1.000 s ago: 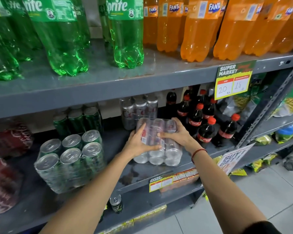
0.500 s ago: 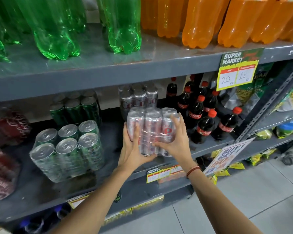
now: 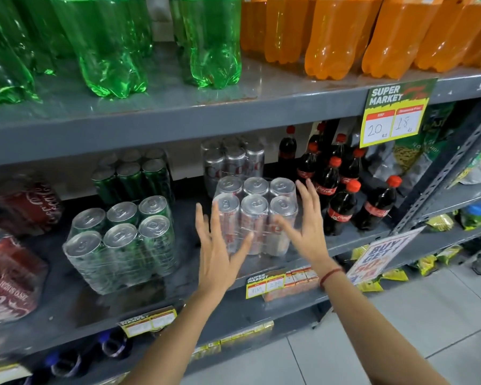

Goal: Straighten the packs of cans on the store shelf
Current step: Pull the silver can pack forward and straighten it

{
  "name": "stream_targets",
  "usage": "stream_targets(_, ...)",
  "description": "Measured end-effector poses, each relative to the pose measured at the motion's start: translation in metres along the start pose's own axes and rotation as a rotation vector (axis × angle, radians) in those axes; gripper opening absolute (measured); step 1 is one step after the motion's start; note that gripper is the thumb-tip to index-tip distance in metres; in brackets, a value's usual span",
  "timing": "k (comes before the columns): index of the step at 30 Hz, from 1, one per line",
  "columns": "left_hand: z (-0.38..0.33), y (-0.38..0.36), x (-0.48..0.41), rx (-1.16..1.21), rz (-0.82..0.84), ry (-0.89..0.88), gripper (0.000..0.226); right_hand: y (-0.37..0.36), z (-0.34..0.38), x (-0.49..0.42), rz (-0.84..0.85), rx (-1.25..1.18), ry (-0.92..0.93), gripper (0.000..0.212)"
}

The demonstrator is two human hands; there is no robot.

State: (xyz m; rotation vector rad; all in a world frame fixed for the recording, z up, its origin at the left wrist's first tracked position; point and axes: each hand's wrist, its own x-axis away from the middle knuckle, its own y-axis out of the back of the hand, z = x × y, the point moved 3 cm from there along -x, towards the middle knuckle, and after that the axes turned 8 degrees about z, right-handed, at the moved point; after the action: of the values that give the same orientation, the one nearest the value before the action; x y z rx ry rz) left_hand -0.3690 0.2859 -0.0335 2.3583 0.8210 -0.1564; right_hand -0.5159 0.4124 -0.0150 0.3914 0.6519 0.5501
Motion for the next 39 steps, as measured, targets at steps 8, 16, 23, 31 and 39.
stream_targets(8, -0.022, -0.027, -0.05, 0.343, -0.073, 0.458, 0.09, 0.007, -0.022, -0.071, 0.587, -0.276, -0.331, 0.079)
stream_targets(16, -0.005, -0.015, -0.091, 0.307, -0.063, 0.372, 0.066, 0.007, -0.015, -0.029, 0.29, -0.187, -0.392, 0.083)
stream_targets(23, 0.003, -0.004, -0.141, 0.494, 0.348, 0.292, 0.046, -0.046, 0.046, 0.035, -0.114, -0.006, -0.486, 0.069)
stream_targets(31, -0.005, 0.007, -0.126, 0.399, 0.155, 0.32, 0.04, -0.021, 0.046, 0.029, -0.124, -0.102, -0.442, 0.059)
stream_targets(39, -0.055, -0.042, -0.011, 0.242, -0.176, 0.407, 0.084, 0.004, 0.011, -0.086, 0.313, -0.115, -0.309, 0.051)
